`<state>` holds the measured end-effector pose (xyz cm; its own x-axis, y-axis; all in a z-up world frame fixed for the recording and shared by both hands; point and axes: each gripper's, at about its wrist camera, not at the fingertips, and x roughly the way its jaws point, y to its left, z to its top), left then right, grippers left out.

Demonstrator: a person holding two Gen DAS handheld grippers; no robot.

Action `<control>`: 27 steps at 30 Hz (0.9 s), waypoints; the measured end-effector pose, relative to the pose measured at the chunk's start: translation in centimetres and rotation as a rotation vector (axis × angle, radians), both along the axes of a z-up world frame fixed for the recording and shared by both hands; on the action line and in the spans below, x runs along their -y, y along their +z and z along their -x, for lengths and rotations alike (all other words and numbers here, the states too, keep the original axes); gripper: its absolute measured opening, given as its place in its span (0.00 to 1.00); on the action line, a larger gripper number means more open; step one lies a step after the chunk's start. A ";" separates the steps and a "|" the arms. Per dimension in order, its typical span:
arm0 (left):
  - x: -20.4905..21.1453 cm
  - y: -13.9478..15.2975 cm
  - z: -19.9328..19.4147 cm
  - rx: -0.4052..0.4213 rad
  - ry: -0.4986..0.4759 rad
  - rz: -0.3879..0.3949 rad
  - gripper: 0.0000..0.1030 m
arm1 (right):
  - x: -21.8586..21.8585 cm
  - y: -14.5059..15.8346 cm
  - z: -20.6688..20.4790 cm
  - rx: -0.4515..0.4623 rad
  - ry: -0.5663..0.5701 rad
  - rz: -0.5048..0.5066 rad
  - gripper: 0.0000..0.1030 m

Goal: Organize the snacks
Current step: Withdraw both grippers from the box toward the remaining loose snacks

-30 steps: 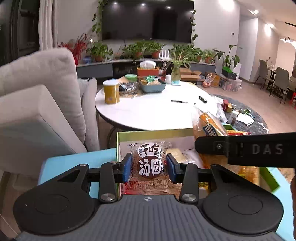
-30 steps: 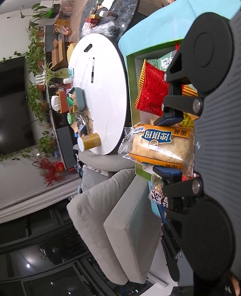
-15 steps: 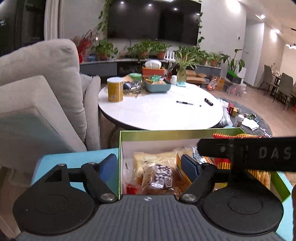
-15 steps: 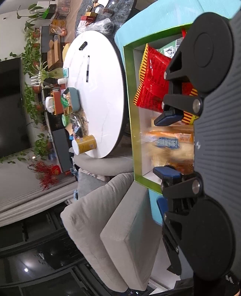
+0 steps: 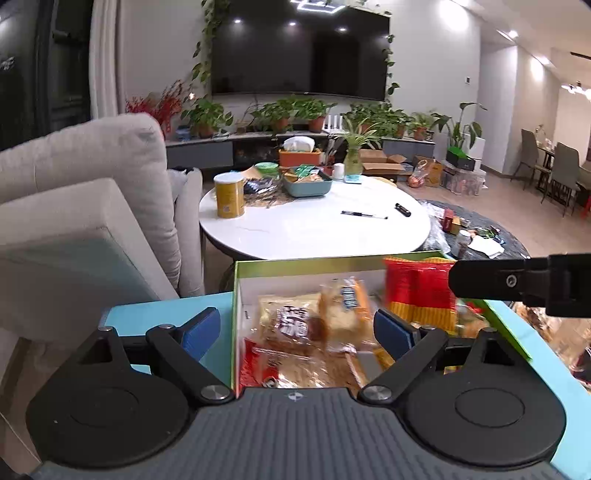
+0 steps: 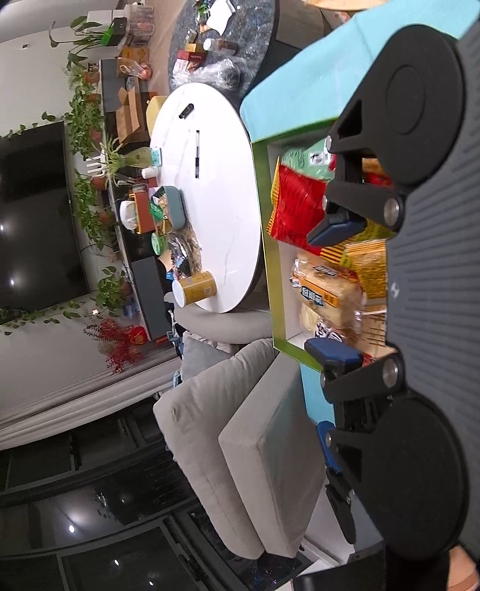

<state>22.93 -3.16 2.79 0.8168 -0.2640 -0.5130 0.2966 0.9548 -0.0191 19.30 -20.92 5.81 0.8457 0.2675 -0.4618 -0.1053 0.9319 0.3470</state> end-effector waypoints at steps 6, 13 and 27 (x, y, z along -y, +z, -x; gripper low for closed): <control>1.1 1.5 3.6 0.044 -0.036 -0.020 0.92 | 0.6 1.3 3.4 0.039 -0.001 0.006 0.71; 2.0 2.4 7.1 0.078 -0.056 -0.015 0.96 | 2.2 1.4 7.2 0.067 -0.016 0.013 0.71; 3.6 -2.3 10.7 -0.021 -0.064 -0.017 0.96 | 4.9 -5.1 12.2 -0.042 -0.013 0.117 0.71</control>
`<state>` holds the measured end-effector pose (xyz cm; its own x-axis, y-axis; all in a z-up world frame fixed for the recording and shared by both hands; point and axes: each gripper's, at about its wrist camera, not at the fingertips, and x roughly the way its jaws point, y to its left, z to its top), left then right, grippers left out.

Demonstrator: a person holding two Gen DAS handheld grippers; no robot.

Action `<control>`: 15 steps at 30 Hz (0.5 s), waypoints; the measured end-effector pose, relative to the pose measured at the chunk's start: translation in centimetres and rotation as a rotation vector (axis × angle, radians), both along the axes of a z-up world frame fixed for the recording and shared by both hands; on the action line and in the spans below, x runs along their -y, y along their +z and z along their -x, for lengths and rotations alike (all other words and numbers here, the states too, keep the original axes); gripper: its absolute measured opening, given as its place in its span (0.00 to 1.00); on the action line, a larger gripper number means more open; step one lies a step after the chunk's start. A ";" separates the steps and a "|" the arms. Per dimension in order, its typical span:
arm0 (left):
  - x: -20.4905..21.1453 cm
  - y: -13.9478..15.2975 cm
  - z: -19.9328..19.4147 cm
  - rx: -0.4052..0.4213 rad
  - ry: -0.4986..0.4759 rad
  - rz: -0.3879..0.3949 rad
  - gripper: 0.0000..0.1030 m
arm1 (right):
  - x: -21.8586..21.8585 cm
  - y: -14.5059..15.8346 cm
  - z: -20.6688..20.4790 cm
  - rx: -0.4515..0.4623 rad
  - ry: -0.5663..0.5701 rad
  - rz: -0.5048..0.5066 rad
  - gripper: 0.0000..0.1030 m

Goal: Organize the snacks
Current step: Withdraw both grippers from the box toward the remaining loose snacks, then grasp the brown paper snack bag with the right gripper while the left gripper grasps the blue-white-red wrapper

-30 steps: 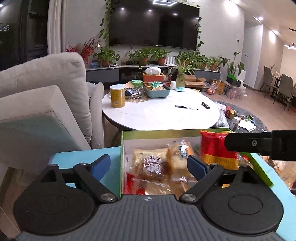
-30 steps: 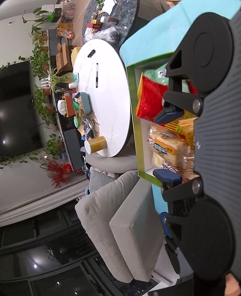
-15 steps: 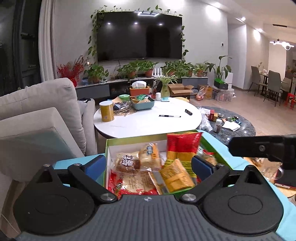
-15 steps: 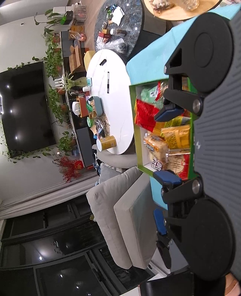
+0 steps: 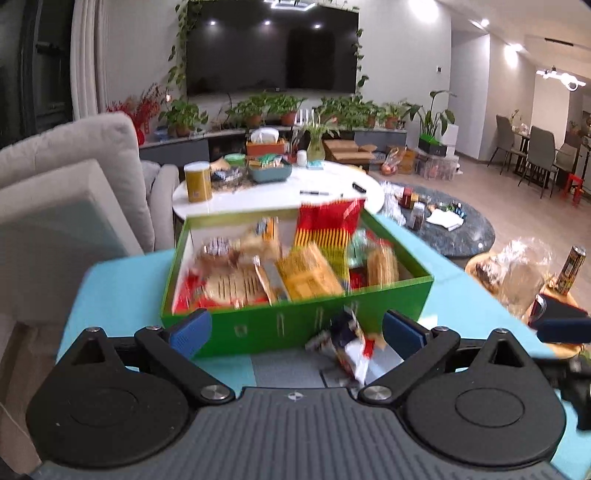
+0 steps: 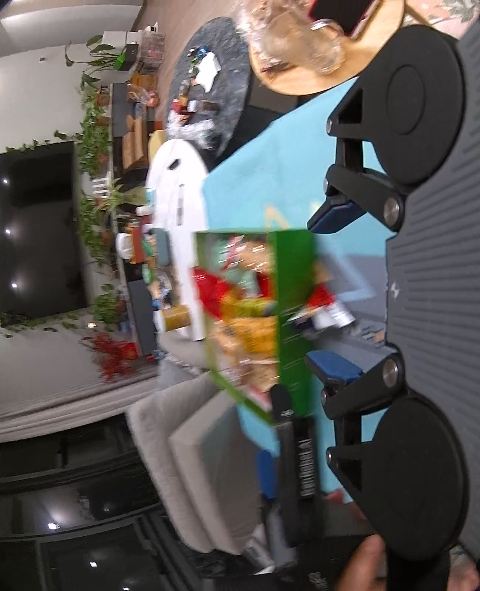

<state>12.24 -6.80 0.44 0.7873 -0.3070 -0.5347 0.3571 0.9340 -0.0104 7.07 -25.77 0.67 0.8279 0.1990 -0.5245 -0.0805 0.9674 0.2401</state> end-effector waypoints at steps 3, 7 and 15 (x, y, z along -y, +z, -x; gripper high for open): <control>0.0 -1.0 0.7 -0.023 0.004 -0.004 0.96 | 0.2 -1.9 1.0 -0.024 0.027 0.050 0.71; -0.2 -2.2 1.4 -0.049 0.022 -0.003 0.96 | 0.3 -3.9 2.0 -0.061 0.082 0.137 0.72; 0.6 -3.3 1.4 -0.067 0.037 -0.027 0.96 | 0.0 -7.1 3.5 -0.101 0.215 0.362 0.74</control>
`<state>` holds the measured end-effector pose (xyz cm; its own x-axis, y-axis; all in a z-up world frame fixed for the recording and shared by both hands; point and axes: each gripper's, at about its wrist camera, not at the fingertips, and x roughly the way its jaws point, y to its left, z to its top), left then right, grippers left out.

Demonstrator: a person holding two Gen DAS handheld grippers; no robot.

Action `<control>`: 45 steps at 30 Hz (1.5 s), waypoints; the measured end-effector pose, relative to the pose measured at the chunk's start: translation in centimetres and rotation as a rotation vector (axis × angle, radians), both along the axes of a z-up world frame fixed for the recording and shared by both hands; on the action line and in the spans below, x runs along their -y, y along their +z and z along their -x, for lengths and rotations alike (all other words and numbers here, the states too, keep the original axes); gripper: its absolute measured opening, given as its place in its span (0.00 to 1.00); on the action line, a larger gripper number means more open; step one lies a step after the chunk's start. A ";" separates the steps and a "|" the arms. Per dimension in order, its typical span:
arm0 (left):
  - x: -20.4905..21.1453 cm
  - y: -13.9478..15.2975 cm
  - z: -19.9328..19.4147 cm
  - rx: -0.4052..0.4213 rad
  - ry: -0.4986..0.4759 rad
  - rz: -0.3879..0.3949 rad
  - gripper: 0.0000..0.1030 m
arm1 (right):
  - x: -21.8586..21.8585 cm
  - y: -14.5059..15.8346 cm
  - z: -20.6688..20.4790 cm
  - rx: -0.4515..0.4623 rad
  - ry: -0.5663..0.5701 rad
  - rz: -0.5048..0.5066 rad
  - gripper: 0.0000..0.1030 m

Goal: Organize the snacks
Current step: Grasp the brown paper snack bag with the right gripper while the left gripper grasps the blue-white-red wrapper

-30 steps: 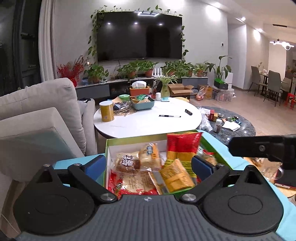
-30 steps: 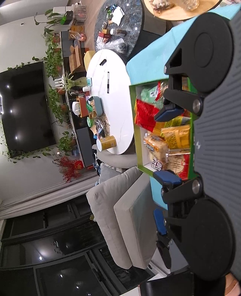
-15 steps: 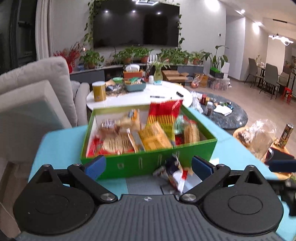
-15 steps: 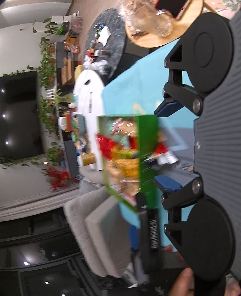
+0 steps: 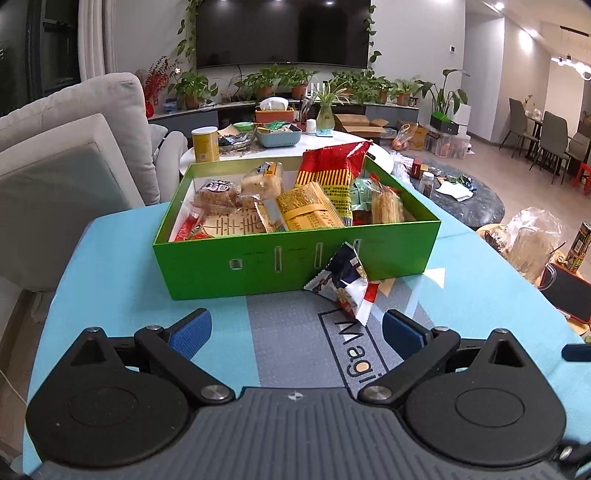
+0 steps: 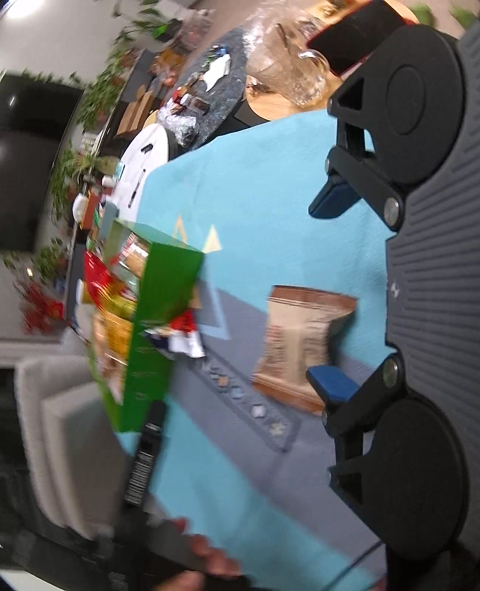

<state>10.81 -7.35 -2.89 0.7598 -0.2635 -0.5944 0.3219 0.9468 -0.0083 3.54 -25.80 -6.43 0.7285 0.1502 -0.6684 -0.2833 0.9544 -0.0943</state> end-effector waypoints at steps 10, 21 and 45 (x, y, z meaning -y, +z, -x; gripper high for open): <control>0.8 -0.6 -0.6 -0.021 0.010 -0.015 0.96 | -2.1 -1.5 -2.5 0.026 0.052 0.087 0.76; 3.3 -1.7 -3.3 -0.109 0.021 0.038 0.96 | -2.8 -1.3 -4.8 0.085 0.087 0.026 0.76; 6.7 -4.7 -8.0 -0.170 0.217 0.039 0.91 | -0.4 -1.5 -6.2 0.054 0.018 -0.200 0.68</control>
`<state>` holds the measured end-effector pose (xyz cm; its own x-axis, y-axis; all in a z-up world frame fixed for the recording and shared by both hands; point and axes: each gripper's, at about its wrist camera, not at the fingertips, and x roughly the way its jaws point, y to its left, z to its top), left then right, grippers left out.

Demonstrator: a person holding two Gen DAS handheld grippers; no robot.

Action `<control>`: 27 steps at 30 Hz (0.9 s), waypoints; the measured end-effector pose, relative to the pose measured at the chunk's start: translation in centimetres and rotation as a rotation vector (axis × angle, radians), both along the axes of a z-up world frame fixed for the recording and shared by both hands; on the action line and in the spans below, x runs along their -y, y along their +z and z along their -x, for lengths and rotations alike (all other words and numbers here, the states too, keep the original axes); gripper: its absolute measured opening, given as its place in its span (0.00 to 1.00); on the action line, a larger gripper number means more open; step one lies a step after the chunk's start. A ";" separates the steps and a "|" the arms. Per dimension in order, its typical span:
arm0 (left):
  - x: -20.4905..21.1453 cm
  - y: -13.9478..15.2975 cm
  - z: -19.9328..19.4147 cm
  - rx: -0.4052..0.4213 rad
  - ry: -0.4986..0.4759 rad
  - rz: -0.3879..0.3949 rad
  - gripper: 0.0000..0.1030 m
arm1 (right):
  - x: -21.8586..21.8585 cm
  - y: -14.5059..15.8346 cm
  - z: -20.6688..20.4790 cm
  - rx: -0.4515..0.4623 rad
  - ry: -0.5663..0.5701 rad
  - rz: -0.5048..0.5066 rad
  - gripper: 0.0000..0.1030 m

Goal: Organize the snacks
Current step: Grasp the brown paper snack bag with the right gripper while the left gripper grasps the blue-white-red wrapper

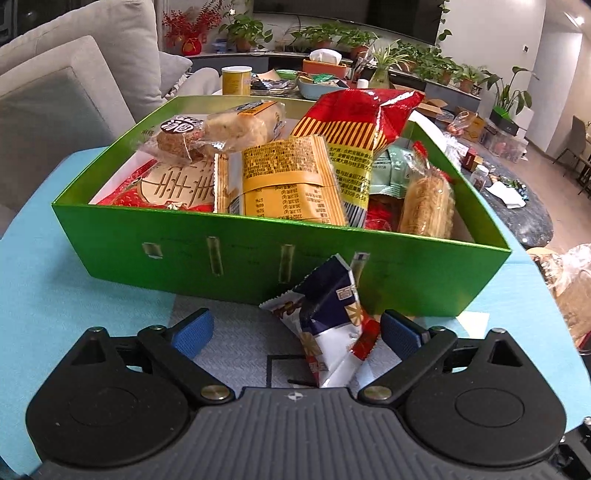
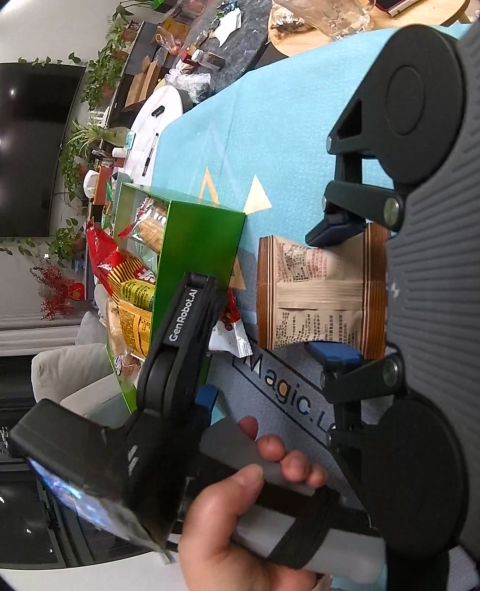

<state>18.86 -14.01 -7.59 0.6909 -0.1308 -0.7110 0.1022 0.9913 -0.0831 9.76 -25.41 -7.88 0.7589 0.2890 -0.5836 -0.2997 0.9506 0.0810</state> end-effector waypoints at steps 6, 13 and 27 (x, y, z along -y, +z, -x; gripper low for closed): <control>-1.1 -0.3 0.5 0.013 -0.017 -0.028 0.88 | 0.7 0.1 0.1 -0.001 -0.024 -0.020 0.68; -4.2 0.2 3.0 0.014 -0.028 -0.047 0.84 | 1.3 0.7 0.5 0.016 -0.038 -0.045 0.69; -0.9 0.0 1.1 0.026 -0.040 -0.056 0.85 | 1.0 0.5 0.1 0.020 -0.039 -0.033 0.72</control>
<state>17.75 -13.07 -7.61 0.7046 -0.1192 -0.6995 0.1432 0.9894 -0.0244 9.69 -26.39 -7.43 0.7815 0.2784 -0.5584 -0.2648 0.9583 0.1072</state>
